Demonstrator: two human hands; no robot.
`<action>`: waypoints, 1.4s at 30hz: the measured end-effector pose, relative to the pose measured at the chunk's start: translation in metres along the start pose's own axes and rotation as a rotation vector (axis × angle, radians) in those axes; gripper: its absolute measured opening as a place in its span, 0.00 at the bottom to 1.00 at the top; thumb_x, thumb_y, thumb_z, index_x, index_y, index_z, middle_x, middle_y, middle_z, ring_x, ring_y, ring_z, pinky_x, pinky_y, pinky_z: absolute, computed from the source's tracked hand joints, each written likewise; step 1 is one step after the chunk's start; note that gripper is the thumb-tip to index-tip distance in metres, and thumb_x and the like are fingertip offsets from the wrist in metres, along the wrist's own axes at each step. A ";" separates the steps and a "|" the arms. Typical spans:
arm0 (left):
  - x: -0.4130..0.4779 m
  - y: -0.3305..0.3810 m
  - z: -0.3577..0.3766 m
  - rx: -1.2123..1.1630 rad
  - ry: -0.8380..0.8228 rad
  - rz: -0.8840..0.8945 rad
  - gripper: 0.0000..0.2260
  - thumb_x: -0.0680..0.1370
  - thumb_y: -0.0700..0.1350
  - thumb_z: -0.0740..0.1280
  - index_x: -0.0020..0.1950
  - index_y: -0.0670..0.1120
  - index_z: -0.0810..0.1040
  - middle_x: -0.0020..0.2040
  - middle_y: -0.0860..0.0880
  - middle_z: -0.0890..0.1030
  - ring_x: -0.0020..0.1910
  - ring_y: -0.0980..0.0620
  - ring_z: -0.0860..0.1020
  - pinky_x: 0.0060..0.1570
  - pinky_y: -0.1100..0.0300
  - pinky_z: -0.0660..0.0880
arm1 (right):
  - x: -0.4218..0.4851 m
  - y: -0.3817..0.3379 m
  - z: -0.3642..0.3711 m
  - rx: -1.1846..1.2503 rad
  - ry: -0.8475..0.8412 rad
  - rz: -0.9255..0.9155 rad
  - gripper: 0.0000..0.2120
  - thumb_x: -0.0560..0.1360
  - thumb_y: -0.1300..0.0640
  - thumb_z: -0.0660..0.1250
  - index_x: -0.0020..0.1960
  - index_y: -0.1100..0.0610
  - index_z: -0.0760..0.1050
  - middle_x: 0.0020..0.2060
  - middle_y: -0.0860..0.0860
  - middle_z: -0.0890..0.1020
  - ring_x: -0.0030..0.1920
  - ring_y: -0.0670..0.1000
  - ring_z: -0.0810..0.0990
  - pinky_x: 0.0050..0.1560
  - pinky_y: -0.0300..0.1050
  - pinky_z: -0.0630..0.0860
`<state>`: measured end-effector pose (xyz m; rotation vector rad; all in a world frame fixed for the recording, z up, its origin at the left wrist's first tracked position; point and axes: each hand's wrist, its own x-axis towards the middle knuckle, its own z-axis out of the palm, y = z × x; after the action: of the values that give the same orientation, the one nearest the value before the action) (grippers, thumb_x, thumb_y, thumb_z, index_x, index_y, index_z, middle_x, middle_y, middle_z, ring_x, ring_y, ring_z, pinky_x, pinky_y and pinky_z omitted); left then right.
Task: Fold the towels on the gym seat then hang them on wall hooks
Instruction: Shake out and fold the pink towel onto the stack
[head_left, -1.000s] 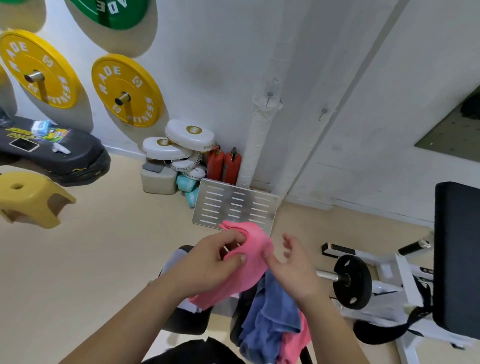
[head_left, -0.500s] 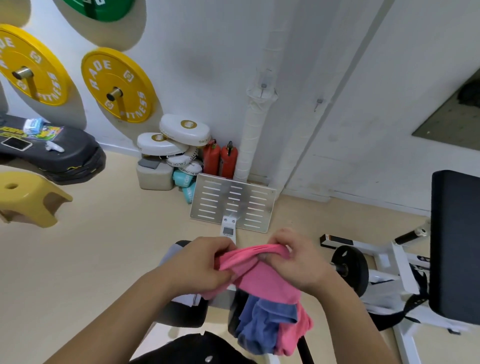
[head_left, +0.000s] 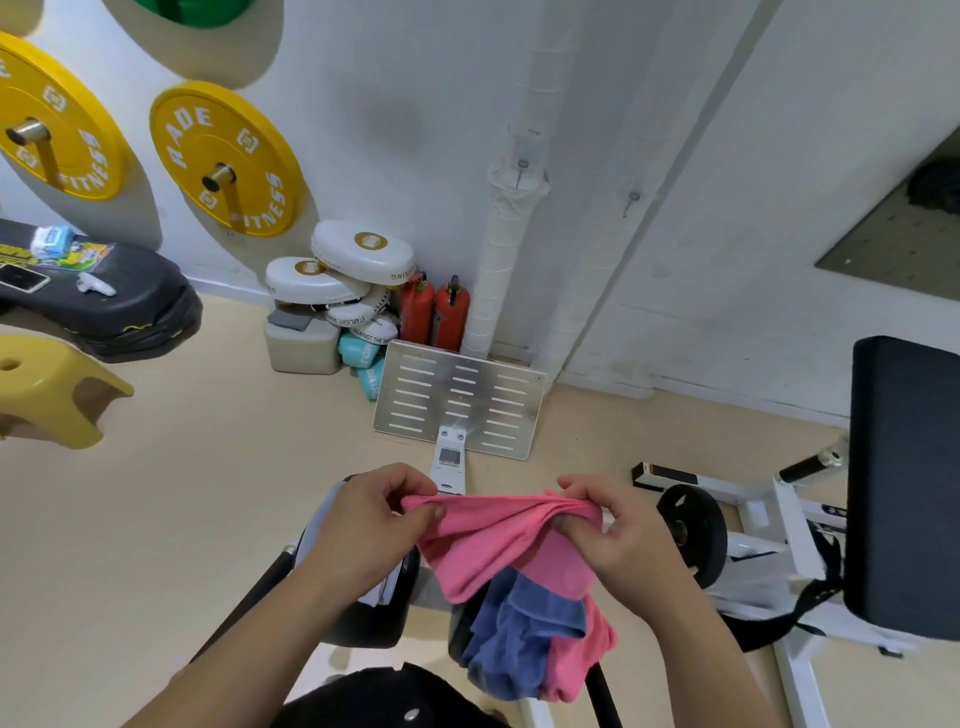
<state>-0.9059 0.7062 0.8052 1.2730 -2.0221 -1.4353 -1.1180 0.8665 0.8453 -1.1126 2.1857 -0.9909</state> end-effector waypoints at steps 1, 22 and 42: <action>0.000 -0.001 0.000 0.017 0.007 0.009 0.08 0.73 0.38 0.74 0.41 0.53 0.84 0.39 0.56 0.85 0.40 0.58 0.82 0.43 0.61 0.80 | 0.000 0.001 -0.001 -0.017 0.014 0.008 0.12 0.75 0.61 0.75 0.41 0.44 0.82 0.49 0.34 0.83 0.56 0.36 0.79 0.55 0.34 0.71; 0.001 -0.005 -0.007 0.121 -0.036 -0.067 0.10 0.77 0.34 0.67 0.43 0.49 0.81 0.43 0.50 0.82 0.31 0.50 0.85 0.41 0.50 0.85 | 0.006 -0.013 0.007 -0.082 0.026 0.022 0.10 0.76 0.61 0.70 0.39 0.48 0.80 0.38 0.46 0.83 0.42 0.49 0.80 0.45 0.51 0.78; -0.013 -0.011 0.032 -0.143 -0.075 -0.188 0.05 0.78 0.42 0.71 0.46 0.43 0.77 0.38 0.43 0.84 0.35 0.49 0.85 0.35 0.59 0.82 | -0.005 -0.022 0.010 0.079 0.041 0.024 0.14 0.77 0.59 0.72 0.35 0.55 0.73 0.30 0.45 0.75 0.34 0.43 0.73 0.36 0.36 0.70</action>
<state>-0.9164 0.7336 0.7845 1.3970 -1.8477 -1.7039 -1.0979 0.8578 0.8566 -1.0368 2.1677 -1.0888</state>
